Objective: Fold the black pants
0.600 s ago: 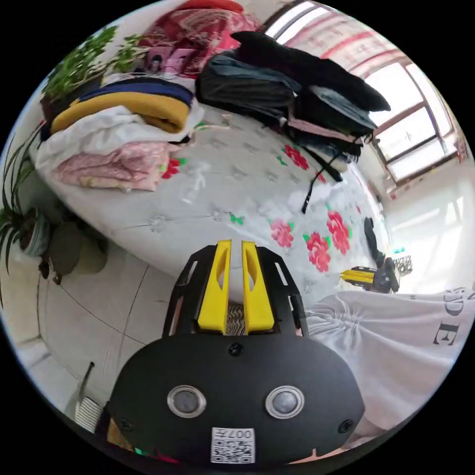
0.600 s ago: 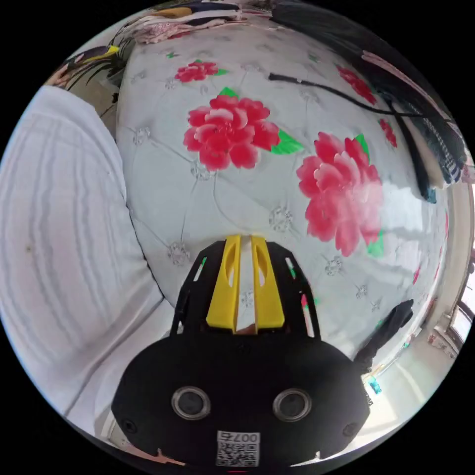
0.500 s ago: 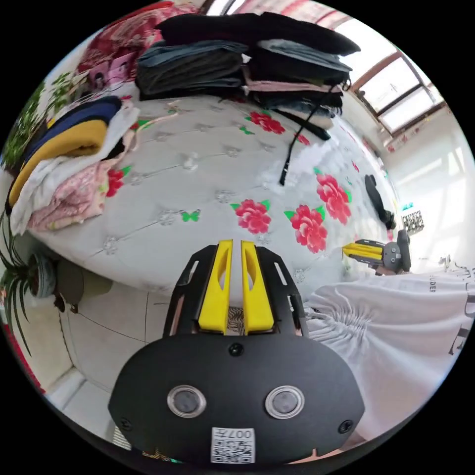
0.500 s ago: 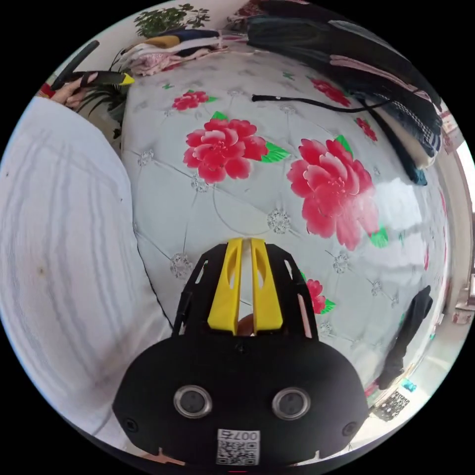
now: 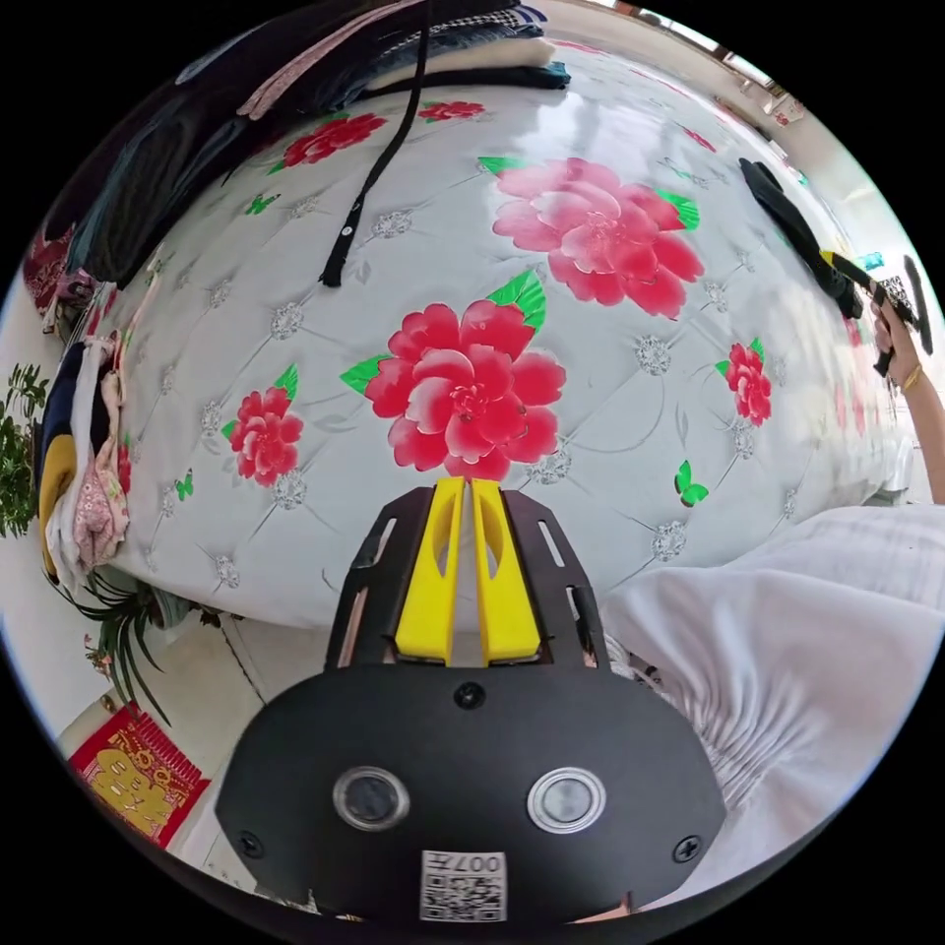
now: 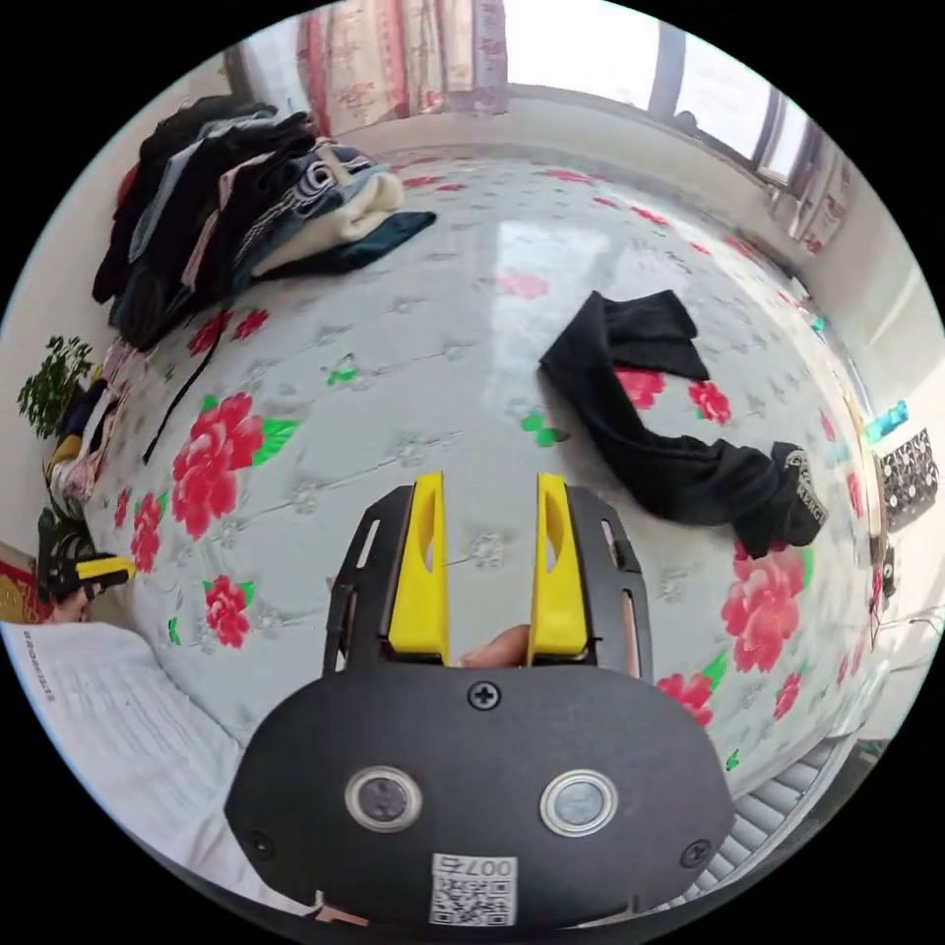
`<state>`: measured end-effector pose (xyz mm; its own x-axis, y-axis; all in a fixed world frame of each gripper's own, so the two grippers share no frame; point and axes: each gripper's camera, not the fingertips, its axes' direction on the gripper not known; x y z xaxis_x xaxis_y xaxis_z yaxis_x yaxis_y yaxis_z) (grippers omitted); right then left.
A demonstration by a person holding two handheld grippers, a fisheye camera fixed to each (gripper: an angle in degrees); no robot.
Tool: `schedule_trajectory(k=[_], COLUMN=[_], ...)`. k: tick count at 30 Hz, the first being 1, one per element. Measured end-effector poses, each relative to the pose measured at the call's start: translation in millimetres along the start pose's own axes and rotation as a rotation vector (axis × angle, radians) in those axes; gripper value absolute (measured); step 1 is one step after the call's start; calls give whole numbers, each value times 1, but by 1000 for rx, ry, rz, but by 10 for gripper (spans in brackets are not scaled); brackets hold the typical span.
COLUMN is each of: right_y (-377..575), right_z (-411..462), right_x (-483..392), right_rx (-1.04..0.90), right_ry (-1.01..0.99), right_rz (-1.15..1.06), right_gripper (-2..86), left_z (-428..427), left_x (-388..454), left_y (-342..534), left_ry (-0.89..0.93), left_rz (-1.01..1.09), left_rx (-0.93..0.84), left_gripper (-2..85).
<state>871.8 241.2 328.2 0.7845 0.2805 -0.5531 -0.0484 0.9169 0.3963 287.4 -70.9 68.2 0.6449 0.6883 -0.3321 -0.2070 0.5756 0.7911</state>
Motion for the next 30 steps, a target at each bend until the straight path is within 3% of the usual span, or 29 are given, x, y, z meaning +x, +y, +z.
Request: schedule_trajectory(k=[3, 6, 8, 9, 11, 14, 18, 21, 23, 24, 26, 30], right_y=[-49, -77, -76, -73, -71, -47, 32, 85, 91, 86, 69, 43], right_z=[5, 45, 74, 61, 60, 49, 27, -18, -53, -75, -100, -117], right_x=[80, 122, 131, 122, 99, 17, -172, -278, -296, -286, -250, -181], right_rx=[3, -122, -241, -138, -153, -150, -253, -324, -305, -239, -138, -48], right_ry=[55, -9, -100, -82, -223, -459, -742, -899, -787, -724, -686, -586], right_rz=[88, 153, 222, 208, 160, -7, -347, -679, -854, -867, -766, -524], right_gripper=[96, 88, 78, 72, 65, 62, 72, 82, 89, 93, 97, 106], left_z=[23, 42, 54, 56, 64, 70, 71, 64, 48, 44, 26, 17], left_x=[9, 14, 7, 4, -6, -19, -43, -84, -128, -138, -165, -181], left_y=[-1, -4, -8, -9, -10, -3, 9, 28, 65, 75, 104, 114], left_ry=[-45, -86, -75, -69, -52, -40, 1, 167, 446, 475, 463, 377], left_rz=[19, 55, 33, 21, -11, -23, -47, -195, -346, -380, -415, -337], left_rx=[0, -17, -42, -47, -52, -28, 7, 92, 301, 344, 451, 412], left_gripper=[-8, -8, -8, -8, -8, -7, -1, 28, 57, 60, 73, 90])
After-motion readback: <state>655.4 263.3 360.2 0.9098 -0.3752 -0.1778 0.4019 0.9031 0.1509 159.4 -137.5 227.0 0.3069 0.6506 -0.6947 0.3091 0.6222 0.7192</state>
